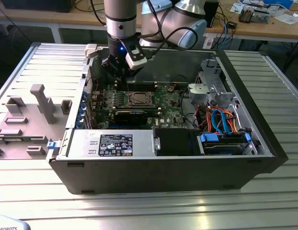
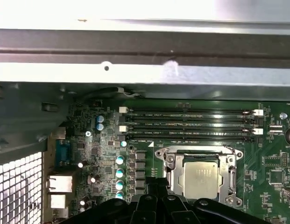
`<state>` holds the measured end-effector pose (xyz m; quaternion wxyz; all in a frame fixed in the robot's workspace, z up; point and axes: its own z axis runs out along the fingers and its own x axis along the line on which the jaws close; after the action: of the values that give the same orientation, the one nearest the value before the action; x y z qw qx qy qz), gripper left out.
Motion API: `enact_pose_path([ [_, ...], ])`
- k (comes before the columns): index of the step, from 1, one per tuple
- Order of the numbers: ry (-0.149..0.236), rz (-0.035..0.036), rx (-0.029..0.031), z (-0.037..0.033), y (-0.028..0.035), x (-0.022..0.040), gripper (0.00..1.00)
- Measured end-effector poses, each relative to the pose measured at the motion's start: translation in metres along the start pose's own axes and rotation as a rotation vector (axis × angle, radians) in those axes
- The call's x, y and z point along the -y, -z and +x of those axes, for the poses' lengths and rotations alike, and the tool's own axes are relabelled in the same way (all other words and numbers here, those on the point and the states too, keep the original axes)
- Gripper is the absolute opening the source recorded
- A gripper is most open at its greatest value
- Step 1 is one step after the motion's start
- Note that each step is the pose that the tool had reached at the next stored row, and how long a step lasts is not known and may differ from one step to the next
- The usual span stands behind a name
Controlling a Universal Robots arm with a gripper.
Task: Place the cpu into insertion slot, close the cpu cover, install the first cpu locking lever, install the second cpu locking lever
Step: 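Install the first cpu locking lever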
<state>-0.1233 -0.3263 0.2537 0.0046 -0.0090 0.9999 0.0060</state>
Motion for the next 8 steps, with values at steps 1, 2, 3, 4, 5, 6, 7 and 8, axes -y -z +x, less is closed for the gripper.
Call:
enact_pose_path([
  [1, 0.000, -0.0002, -0.0001, 0.0015, 0.0002, -0.0009, 0.11],
  [2, 0.000, -0.0004, 0.0001, 0.0021, 0.0009, -0.0016, 0.11],
  [3, 0.000, -0.0005, 0.0003, 0.0022, 0.0018, -0.0019, 0.11],
  [4, 0.000, -0.0005, 0.0004, 0.0022, 0.0028, -0.0022, 0.11],
  [5, 0.000, -0.0004, 0.0004, 0.0024, 0.0042, -0.0025, 0.11],
  [6, 0.000, -0.0004, 0.0005, 0.0026, 0.0054, -0.0029, 0.11],
  [7, 0.000, -0.0005, 0.0007, 0.0034, 0.0082, -0.0036, 0.11],
  [8, 0.000, -0.0009, 0.0010, 0.0039, 0.0091, -0.0049, 0.11],
])
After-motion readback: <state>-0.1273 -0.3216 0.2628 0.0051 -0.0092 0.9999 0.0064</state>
